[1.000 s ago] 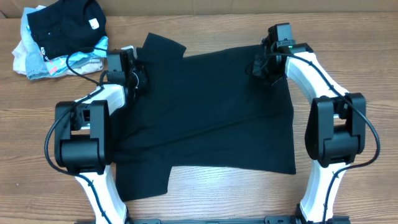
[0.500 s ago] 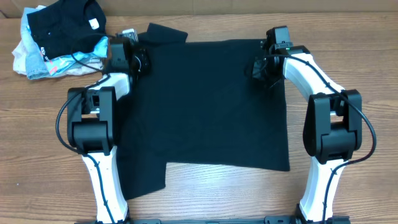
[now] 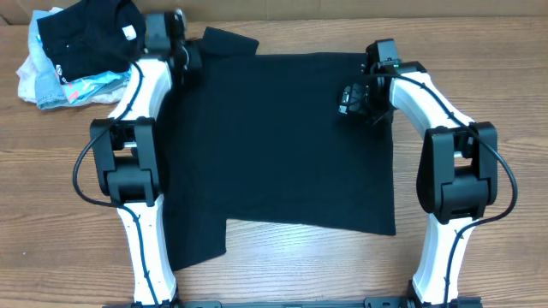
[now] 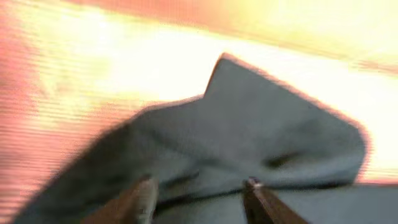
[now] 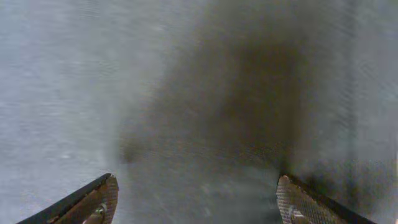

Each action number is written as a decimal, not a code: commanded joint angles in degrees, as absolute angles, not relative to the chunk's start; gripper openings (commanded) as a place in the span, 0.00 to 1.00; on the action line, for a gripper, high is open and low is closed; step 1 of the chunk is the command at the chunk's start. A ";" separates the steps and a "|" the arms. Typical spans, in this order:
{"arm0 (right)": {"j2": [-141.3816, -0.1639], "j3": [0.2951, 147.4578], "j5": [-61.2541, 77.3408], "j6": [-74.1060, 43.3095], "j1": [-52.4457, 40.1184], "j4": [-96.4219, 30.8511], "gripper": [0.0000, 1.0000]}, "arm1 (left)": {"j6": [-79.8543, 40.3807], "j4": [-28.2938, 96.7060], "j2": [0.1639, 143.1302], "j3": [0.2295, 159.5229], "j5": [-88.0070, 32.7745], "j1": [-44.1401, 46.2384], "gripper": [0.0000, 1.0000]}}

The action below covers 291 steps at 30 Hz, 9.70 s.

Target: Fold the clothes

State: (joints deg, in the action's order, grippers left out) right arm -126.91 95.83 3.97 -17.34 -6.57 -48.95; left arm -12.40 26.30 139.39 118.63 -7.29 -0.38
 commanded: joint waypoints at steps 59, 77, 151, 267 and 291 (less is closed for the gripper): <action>-119.26 72.36 6.09 -31.77 3.57 -55.79 0.05 | -15.40 55.02 123.31 73.82 -5.74 -7.60 0.07; -119.26 92.79 6.26 -28.49 13.15 -68.07 0.06 | -10.46 64.05 119.85 84.42 -12.10 -7.09 0.14; -119.26 100.57 1.08 -23.94 5.19 -84.33 1.00 | -13.74 73.01 86.67 76.07 -11.40 -3.79 0.88; -98.78 59.18 6.50 -43.51 18.15 -62.65 1.00 | -46.33 35.88 77.89 23.24 -15.11 7.90 0.04; -98.80 54.57 7.11 -43.29 19.73 -58.02 0.47 | -46.33 35.40 77.89 23.24 -15.57 7.90 0.04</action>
State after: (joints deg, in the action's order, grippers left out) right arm -99.15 54.83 7.11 -43.03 19.62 -57.93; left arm -46.37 34.81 74.81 27.31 -17.08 7.46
